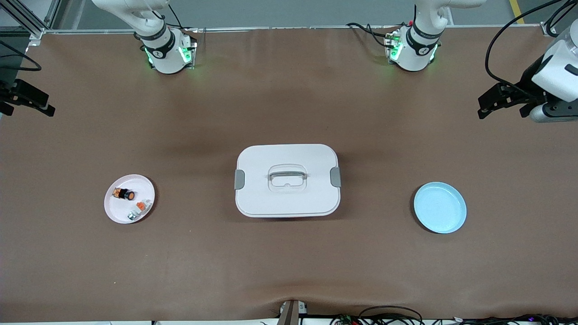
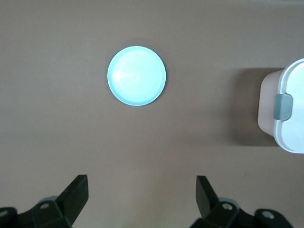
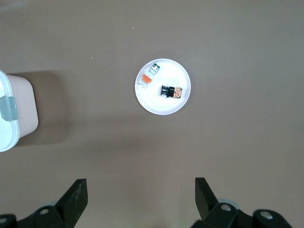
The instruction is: Transfer orange switch to right arm and place
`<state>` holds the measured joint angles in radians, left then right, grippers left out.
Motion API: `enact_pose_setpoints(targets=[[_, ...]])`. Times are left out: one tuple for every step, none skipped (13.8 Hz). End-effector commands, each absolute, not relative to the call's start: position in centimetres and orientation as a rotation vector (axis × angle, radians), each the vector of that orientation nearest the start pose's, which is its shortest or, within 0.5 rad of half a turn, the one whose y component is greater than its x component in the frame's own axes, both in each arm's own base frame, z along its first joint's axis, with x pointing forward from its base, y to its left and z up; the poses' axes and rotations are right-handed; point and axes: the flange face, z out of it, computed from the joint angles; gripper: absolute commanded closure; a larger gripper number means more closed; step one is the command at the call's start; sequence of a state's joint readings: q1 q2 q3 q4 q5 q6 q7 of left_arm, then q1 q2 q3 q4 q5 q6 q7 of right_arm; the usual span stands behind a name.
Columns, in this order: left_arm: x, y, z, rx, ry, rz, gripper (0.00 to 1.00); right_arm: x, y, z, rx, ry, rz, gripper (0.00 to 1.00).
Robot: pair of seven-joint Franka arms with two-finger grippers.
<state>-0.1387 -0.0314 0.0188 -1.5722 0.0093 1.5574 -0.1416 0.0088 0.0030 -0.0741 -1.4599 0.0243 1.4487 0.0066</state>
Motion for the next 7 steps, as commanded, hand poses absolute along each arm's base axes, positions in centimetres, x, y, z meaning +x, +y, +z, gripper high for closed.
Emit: enact_pose_setpoints(targets=[[53.71, -6.45, 64.42, -3.147, -0.039, -0.043, 0.0, 53.42, -3.1, 66.97, -3.103, 0.155, 0.016, 0.0], [53.68, -6.28, 64.5, -3.147, -0.043, -0.045, 0.0, 53.44, -3.1, 66.99, -3.103, 0.156, 0.014, 0.0], [53.63, -6.19, 64.57, -3.147, -0.046, -0.045, 0.0, 53.44, -3.18, 66.99, -3.102, 0.158, 0.014, 0.0], [53.58, -6.1, 64.64, -3.147, -0.048, -0.045, 0.0, 53.44, -3.18, 66.99, -3.102, 0.158, 0.014, 0.0], [53.56, -6.1, 64.63, -3.147, -0.048, -0.043, 0.0, 53.44, -3.18, 66.99, -3.102, 0.158, 0.014, 0.0], [53.57, -6.02, 64.63, -3.147, -0.051, -0.043, 0.0, 53.42, -3.18, 66.97, -3.102, 0.158, 0.016, 0.0], [53.52, -6.01, 64.71, -3.147, -0.051, -0.045, 0.0, 53.41, -3.34, 66.97, -3.102, 0.163, 0.016, 0.0]])
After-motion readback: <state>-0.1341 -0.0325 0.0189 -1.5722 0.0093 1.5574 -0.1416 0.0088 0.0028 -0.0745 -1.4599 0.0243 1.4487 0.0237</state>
